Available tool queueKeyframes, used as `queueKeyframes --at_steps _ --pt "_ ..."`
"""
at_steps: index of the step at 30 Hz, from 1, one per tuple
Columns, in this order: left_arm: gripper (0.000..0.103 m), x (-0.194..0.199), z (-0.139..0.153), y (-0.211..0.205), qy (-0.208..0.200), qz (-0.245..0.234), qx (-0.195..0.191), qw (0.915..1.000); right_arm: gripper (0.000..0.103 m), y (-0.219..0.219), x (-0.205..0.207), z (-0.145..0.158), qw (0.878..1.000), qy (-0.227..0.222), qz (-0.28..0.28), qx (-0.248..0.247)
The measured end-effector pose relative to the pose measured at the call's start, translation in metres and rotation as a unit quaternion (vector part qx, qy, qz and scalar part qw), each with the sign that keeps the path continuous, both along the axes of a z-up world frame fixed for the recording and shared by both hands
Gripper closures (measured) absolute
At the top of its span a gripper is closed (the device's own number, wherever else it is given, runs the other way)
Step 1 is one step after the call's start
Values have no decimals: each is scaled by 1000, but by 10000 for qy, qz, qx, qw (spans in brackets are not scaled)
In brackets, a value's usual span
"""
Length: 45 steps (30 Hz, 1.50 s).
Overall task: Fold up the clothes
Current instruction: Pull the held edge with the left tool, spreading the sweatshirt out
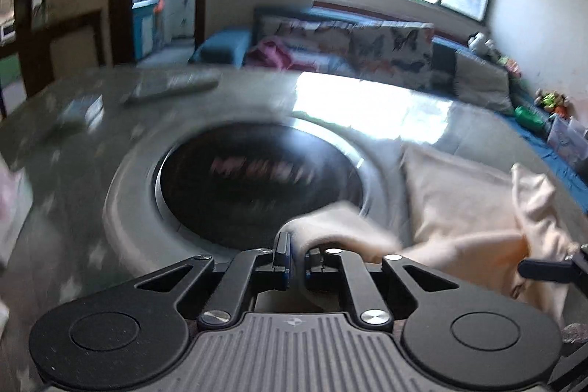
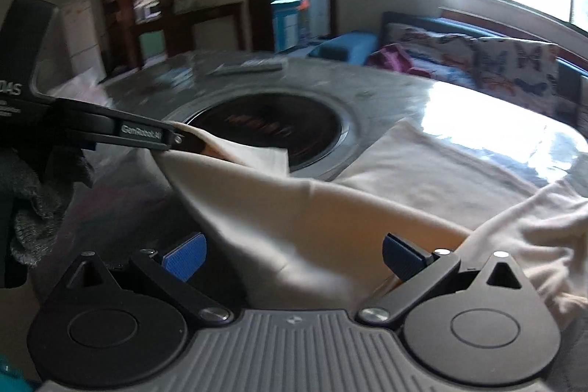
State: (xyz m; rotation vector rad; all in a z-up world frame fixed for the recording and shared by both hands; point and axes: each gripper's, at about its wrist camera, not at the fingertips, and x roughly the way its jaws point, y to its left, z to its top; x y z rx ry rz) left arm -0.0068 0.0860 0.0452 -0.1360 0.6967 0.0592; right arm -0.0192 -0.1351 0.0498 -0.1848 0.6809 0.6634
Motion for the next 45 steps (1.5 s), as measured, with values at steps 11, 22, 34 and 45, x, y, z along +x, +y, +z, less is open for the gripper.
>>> queueKeyframes --at_steps 11,22,34,45 --pt "39 -16 -1 16 -15 235 376 9990 0 -3 -15 -21 9978 580 300 -128" --pt "25 -22 -6 34 419 585 97 9974 0 1 -10 -6 9962 606 562 264" --pt "12 -32 -8 43 435 496 76 9978 0 16 -28 -7 9836 909 1526 310" --pt "11 -33 -13 79 480 1557 -877 9827 0 15 -37 -23 9799 827 1815 -101"
